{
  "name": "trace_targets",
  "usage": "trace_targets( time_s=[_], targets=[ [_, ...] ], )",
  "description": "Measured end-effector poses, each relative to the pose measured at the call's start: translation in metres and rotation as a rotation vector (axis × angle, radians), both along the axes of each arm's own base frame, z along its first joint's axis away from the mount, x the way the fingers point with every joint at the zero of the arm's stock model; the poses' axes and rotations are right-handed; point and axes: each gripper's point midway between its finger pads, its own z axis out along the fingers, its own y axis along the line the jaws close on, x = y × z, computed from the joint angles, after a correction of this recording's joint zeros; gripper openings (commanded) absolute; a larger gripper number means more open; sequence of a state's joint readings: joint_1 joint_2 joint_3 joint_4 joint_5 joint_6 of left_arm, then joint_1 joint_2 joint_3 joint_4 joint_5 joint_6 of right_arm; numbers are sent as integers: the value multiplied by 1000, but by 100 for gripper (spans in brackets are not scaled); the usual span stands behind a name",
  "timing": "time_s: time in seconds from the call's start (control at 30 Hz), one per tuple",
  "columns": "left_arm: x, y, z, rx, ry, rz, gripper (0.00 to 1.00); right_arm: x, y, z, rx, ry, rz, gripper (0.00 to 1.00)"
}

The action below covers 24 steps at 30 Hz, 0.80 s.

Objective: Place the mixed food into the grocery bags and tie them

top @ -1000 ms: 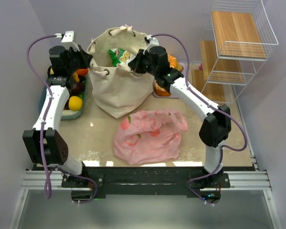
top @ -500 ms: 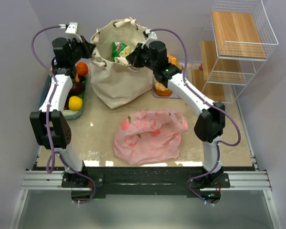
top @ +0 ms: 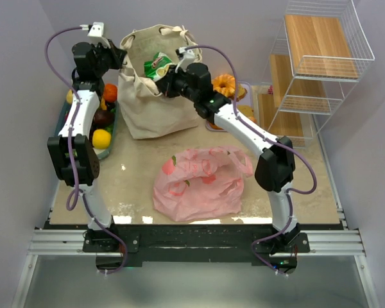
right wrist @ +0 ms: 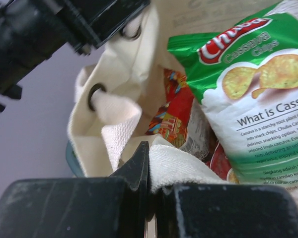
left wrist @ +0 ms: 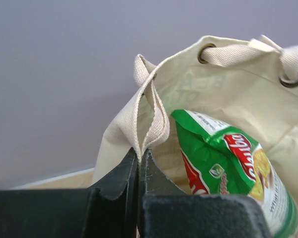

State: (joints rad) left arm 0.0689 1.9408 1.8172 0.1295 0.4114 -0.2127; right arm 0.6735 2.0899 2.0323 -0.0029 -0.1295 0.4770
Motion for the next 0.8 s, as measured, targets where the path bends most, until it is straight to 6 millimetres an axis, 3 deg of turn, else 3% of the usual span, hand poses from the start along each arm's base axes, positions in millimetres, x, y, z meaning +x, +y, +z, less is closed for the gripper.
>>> trace_targets(
  time_s=[0.23, 0.27, 0.3, 0.33, 0.37, 0.4, 0.47, 0.53, 0.57, 0.7, 0.8],
  targets=[
    [32, 16, -9, -1, 1, 9, 0, 0, 23, -7, 8, -22, 23, 2],
    [33, 16, -11, -1, 4, 4, 15, 2, 22, -8, 8, -22, 20, 10],
    [33, 16, -14, -1, 8, 0, 30, 3, 22, -9, 6, -20, 18, 28],
    [33, 16, -15, 0, 10, -3, 44, 4, 21, -11, 3, -17, 18, 35],
    [33, 16, -15, 5, 6, -2, 69, 3, 21, -11, 2, -15, 18, 45],
    [34, 17, -13, 15, -5, 0, 79, 3, 21, -12, -9, -17, 24, 62],
    [33, 20, -5, 29, -36, 6, 91, -3, 24, -13, -30, -21, 50, 75],
    [27, 24, -1, 43, -52, 17, 94, -8, 24, -15, -66, -27, 72, 90],
    [23, 25, 1, 50, -57, 21, 96, -12, 23, -16, -89, -26, 84, 93],
    [3, 28, 8, 73, -70, 39, 99, -35, 8, -1, -161, -43, 114, 98],
    [-19, 29, 18, 90, -85, 58, 100, -65, -22, 27, -191, -76, 108, 99]
  ],
)
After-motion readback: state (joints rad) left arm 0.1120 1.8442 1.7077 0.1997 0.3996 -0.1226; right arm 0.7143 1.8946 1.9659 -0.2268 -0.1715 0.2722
